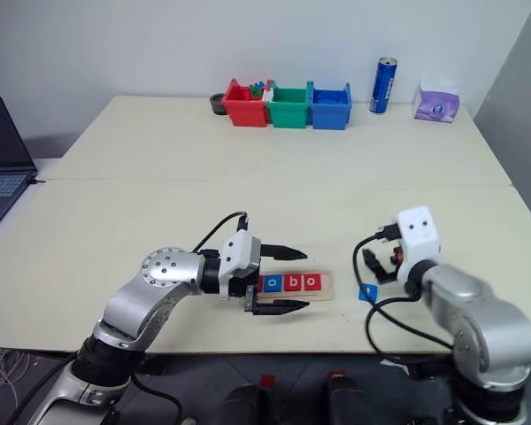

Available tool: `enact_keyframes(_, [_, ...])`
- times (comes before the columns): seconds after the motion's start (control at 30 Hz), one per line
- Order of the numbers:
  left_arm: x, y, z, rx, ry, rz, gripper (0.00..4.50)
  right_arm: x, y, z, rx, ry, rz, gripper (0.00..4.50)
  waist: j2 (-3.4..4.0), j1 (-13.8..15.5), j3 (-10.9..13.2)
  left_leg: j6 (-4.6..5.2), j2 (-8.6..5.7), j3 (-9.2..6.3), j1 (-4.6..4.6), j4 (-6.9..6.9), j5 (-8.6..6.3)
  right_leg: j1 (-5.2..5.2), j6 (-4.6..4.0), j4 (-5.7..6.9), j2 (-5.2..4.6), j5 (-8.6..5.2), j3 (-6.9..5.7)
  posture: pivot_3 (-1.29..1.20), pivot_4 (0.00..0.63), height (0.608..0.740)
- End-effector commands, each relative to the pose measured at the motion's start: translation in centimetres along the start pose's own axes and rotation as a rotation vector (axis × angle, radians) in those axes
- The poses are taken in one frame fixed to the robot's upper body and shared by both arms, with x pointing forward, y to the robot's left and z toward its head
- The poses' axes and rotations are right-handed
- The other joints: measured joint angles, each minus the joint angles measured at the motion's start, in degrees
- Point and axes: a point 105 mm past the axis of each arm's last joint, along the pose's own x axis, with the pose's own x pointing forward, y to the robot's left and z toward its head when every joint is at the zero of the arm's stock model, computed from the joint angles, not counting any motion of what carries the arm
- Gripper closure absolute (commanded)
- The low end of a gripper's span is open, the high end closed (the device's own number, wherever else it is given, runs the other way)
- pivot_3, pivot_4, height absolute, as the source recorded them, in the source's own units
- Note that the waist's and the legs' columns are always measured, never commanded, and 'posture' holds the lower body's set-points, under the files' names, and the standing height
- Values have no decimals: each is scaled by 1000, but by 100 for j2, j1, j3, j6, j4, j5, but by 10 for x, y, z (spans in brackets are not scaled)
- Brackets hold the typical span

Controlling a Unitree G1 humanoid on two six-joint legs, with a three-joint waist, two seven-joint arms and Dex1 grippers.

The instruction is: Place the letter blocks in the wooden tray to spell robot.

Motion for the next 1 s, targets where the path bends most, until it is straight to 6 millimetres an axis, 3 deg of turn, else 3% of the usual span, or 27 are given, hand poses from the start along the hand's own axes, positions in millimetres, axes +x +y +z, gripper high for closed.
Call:
enact_keyframes(0.03, [-2,2,9,33,-37,-13,0,-5,23,1,-121,-98,306,22,-6,7,1,2,1,-4,-2,0,-1,2,0,-7,1,0,-3,0,150,740])
enact_keyframes(0.13, [2,3,10,36,-47,-26,0,-11,36,-19,-224,-97,491,22,-8,12,3,10,4,-9,-7,1,-6,4,1,-12,4,-1,-1,0,150,740])
enact_keyframes(0.33, [4,2,8,45,-46,-31,0,-12,42,-57,-274,-47,612,22,-13,5,5,10,1,6,0,13,-6,7,7,-3,0,3,6,0,150,740])
enact_keyframes(0.8, [5,-1,12,80,-46,-81,0,3,24,-80,-274,-6,588,22,-13,16,5,9,2,8,10,15,-5,8,6,11,1,3,9,0,150,740])
enact_keyframes(1.0, [6,2,12,85,-43,-84,0,4,22,-84,-276,5,587,1922,-13,14,5,9,2,8,12,15,-5,9,6,12,2,3,9,0,150,740])
